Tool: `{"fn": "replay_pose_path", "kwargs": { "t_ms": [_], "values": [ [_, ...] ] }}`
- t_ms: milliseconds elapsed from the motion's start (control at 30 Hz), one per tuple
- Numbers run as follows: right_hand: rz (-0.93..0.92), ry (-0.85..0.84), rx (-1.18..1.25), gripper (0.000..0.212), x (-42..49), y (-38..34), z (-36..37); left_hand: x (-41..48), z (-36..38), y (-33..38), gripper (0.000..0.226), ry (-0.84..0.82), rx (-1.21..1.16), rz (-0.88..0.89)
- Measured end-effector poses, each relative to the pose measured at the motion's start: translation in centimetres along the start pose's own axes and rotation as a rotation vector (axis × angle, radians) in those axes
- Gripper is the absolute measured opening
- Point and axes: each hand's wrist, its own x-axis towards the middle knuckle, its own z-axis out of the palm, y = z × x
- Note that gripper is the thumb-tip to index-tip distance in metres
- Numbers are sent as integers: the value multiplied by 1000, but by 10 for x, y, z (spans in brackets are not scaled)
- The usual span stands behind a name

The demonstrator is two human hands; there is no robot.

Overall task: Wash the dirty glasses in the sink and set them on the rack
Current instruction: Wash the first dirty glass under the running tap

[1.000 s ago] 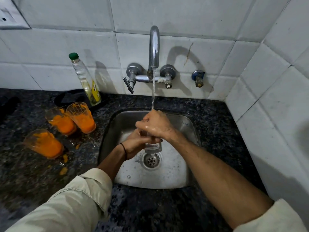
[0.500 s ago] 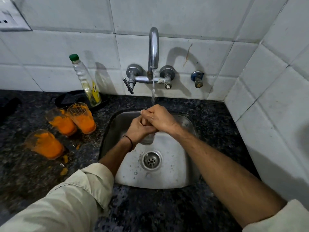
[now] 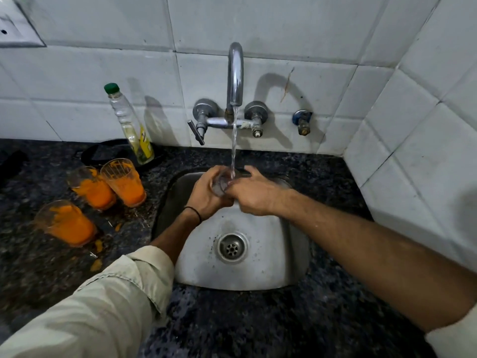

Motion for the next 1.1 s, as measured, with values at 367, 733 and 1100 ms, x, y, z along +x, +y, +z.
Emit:
{"fn": "replay_pose_path", "kwargs": {
  "t_ms": [367,733,1100],
  "values": [
    [-188,16,-241,48,-2,13,20,-2,1,-11,62,-142,-8,-51],
    [519,295,1102,29,12,-48,39,-6,11,2,30,-9,77,150],
    [30,-151,7,18,8,11,10,1,25,7,47,-128,46,-62]
  ]
}}
